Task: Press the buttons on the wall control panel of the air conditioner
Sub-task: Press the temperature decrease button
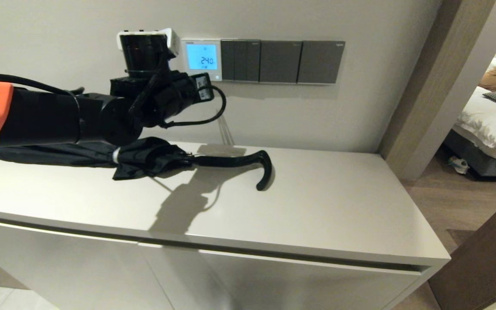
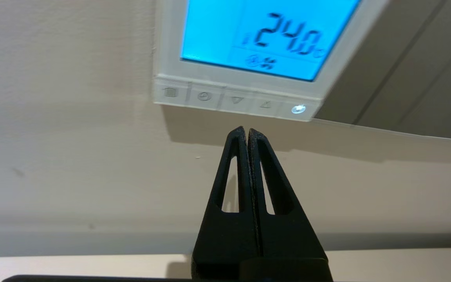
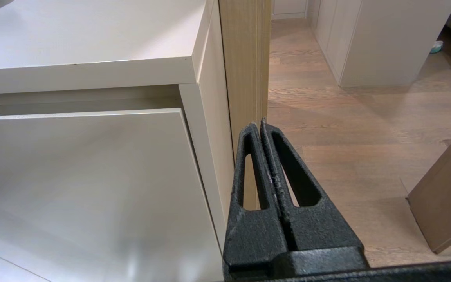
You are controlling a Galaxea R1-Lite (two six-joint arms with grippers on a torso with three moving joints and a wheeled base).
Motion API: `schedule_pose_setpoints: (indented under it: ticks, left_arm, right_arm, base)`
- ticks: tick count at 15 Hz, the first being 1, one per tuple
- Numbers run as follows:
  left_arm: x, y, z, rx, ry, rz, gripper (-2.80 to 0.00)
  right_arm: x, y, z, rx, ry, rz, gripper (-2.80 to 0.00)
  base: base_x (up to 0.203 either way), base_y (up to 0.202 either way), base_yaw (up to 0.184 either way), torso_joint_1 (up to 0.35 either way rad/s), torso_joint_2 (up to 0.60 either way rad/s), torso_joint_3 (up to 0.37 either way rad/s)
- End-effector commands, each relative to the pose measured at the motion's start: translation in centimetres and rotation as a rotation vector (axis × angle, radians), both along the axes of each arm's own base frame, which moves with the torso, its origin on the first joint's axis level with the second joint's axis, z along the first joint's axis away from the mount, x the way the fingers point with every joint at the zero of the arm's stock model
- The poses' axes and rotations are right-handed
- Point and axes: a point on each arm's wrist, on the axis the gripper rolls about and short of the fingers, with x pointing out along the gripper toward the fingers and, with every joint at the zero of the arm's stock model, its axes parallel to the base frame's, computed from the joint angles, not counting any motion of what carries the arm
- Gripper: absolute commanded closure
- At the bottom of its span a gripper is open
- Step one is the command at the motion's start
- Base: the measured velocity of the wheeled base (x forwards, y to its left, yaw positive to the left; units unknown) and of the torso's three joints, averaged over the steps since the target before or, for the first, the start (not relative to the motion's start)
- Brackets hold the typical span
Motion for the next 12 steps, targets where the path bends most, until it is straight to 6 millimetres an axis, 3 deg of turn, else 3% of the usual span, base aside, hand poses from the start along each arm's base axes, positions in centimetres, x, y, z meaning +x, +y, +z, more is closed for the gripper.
schedule_pose_setpoints:
  ticks: [1, 12]
  left_arm:
    - [0.0, -0.1, 0.1, -0.002, -0.001, 0.001, 0.00]
    - [1.1, -0.6, -0.3, -0.001, 0.001, 0.001, 0.00]
  right_arm:
    - [0.0, 0.0, -0.1, -0.001, 0.004, 0.001, 0.00]
    - [0.0, 0.0, -0.1, -0.001, 0.004, 0.001, 0.00]
  base:
    - [0.000, 0.000, 0.000, 0.000, 0.00, 0.000]
    - [0.000, 0.000, 0.000, 0.000, 0.00, 0.000]
